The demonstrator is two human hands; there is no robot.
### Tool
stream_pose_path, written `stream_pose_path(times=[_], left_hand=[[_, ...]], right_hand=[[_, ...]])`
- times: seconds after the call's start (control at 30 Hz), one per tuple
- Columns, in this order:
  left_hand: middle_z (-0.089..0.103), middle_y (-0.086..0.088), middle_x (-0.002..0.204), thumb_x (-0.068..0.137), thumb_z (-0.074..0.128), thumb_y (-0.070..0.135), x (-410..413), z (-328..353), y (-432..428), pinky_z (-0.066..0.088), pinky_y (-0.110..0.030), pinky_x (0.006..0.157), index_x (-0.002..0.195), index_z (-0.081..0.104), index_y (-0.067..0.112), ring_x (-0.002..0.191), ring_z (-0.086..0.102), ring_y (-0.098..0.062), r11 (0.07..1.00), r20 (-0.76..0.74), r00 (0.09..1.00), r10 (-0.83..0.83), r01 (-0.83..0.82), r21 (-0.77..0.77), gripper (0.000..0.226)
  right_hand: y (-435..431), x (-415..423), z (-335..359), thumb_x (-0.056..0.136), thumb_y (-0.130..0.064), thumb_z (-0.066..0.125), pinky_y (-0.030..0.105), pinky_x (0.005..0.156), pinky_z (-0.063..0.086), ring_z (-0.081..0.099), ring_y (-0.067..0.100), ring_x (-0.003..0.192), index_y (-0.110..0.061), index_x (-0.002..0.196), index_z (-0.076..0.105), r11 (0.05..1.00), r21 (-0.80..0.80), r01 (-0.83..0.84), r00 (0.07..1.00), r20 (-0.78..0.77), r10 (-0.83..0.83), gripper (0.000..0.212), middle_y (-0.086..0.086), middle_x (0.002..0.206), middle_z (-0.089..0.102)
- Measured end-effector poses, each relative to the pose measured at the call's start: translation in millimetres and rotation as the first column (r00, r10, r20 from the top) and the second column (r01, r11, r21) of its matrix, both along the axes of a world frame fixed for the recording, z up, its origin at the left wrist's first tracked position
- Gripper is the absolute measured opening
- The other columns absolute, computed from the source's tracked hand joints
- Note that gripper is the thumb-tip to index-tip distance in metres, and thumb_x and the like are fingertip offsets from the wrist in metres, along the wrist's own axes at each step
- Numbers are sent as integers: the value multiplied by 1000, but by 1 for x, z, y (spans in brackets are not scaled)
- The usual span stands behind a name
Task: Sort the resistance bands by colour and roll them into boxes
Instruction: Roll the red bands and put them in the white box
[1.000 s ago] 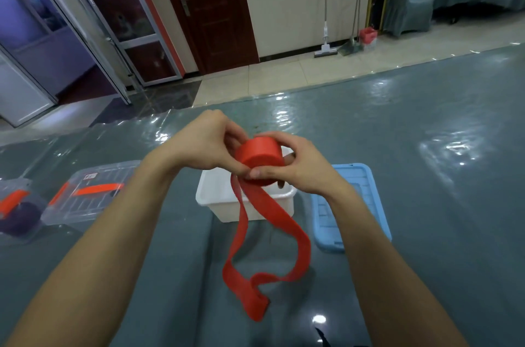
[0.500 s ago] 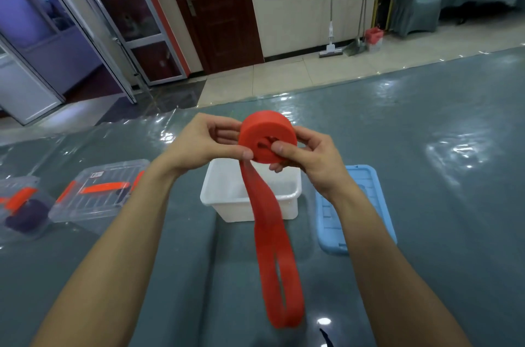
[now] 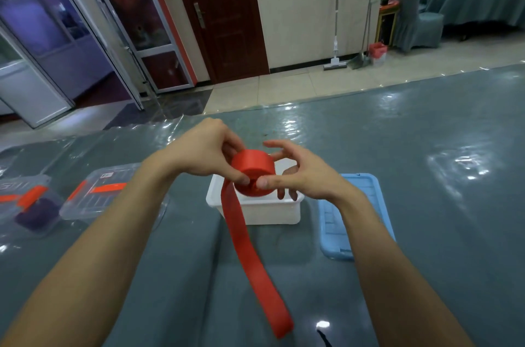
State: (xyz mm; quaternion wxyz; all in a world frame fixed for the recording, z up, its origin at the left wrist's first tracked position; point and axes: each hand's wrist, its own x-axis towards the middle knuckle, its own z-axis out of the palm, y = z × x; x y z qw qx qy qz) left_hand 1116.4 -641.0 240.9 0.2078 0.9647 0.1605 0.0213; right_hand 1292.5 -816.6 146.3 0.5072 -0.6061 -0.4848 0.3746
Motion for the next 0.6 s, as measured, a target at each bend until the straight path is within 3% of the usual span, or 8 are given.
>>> stream_pose_path(times=[0.1,0.2,0.27,0.33,0.4,0.47,0.6], left_hand=[[78,17,71,63,99,49,9,11,-17,63,-37,70,87,84,29,67,74,-2,975,-211,975,-63,106,196,35],[79,19,75,63,100,47,13,23,-23,65,-37,75,92,84,30,70,75,0,971,-225,970,-88,134,196,36],[81,21,84,64,101,45,8,27,-18,66,-32,81,102,84,31,79,78,2,992,-136,988,-75,87,88,45],[84,13,96,64,103,44,-2,25,-9,66,-27,87,111,82,28,92,81,-7,991,-31,998,-54,49,-124,54],[85,0,105,67,103,37,-10,17,-3,65,-26,88,113,82,26,99,82,-18,935,87,996,-34,62,-348,52],[84,-9,109,67,102,36,-15,4,-4,64,-28,89,114,84,23,102,82,-24,841,204,979,19,95,-533,51],[84,-12,109,62,104,41,-11,-24,-16,65,-29,87,110,86,26,100,82,-26,764,403,899,174,135,-631,54]], right_hand=[[1,-19,3,69,-40,101,37,59,61,76,19,63,-30,125,70,998,-58,-13,978,207,25,65,-17,84,77],[0,-30,0,73,-31,100,35,59,62,74,22,57,-20,107,73,999,29,32,980,197,-37,45,-6,67,76],[-3,-28,1,74,-25,100,30,55,57,74,23,55,-15,103,75,988,120,94,991,81,-104,39,3,70,77],[-6,-24,3,75,-17,98,34,58,58,72,27,55,-10,105,77,972,191,138,987,-103,-120,37,12,82,78],[-7,-24,4,79,-11,94,39,60,60,70,30,56,-4,110,78,953,252,170,965,-236,-110,35,17,90,77],[-7,-27,4,81,-9,92,37,57,60,69,29,54,-2,109,79,930,304,207,935,-341,-97,32,14,88,77],[-8,-30,4,81,-16,89,31,57,59,68,29,55,-4,109,77,890,333,311,854,-508,-109,33,11,86,75]])
